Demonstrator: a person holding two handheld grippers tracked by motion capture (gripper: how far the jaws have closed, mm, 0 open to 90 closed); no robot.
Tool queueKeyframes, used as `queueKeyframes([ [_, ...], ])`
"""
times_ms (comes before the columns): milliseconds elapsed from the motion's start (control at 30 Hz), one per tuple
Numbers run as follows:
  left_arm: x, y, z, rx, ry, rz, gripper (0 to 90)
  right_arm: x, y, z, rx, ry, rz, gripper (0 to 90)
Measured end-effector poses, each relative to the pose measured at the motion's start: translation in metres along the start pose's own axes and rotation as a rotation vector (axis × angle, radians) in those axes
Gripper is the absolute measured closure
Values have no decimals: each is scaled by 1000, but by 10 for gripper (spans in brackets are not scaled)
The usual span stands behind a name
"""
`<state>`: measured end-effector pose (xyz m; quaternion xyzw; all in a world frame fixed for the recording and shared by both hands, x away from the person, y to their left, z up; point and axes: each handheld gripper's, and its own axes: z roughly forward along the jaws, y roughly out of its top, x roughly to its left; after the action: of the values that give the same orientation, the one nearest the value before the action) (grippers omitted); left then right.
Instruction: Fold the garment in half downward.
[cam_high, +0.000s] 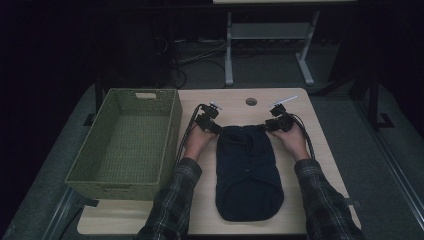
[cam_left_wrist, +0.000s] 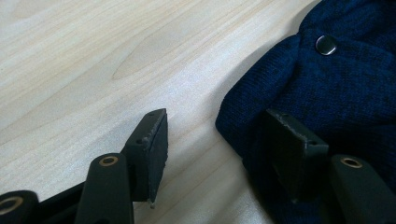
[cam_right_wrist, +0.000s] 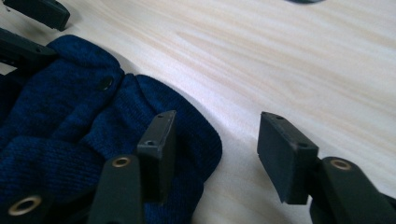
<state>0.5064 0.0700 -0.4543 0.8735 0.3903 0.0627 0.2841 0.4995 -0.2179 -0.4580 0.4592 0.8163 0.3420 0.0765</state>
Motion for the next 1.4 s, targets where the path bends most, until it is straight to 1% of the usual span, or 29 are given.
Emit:
queueKeyframes([
  [100,-1,0,0,2,6,-7,446,-1,-2,4,26,15,-9,514],
  [133,-1,0,0,2,6,-7,456,-1,-3,5,31,24,-11,541],
  [167,-2,1,0,0,9,-10,464,-1,-4,5,25,35,-8,563],
  [233,-2,1,0,6,-2,-3,495,0,-5,5,21,44,-16,608],
  [267,-3,1,0,7,-8,-8,518,1,-6,5,17,41,-25,637],
  [300,-4,1,0,10,-16,-6,552,2,-6,5,20,48,-24,671],
  [400,-5,2,0,17,-43,2,676,5,-6,7,18,44,-43,724],
  [500,-5,1,0,14,-65,-8,760,5,-7,6,16,50,-36,766],
  [567,-6,1,0,16,-66,-11,796,6,-7,6,20,51,-23,790],
  [600,-6,1,0,16,-63,-11,808,6,-7,6,24,43,-29,798],
  [733,-7,1,-2,15,-51,-16,829,14,-4,6,38,-2,-62,812],
  [767,-7,1,-3,12,-52,-21,832,15,-3,5,40,-8,-63,813],
  [900,-6,1,-11,-25,-48,-33,835,17,-1,1,36,-25,-75,813],
  [933,-6,2,-14,-30,-45,-32,835,17,-1,0,30,-26,-81,813],
  [1033,-7,4,-22,-66,-36,-40,835,18,3,-7,9,-30,-82,813],
  [1333,-11,15,-53,-166,13,-27,835,27,23,-36,-62,-52,-135,812],
  [1400,-12,19,-60,-177,23,-18,835,28,26,-41,-69,-54,-143,813],
])
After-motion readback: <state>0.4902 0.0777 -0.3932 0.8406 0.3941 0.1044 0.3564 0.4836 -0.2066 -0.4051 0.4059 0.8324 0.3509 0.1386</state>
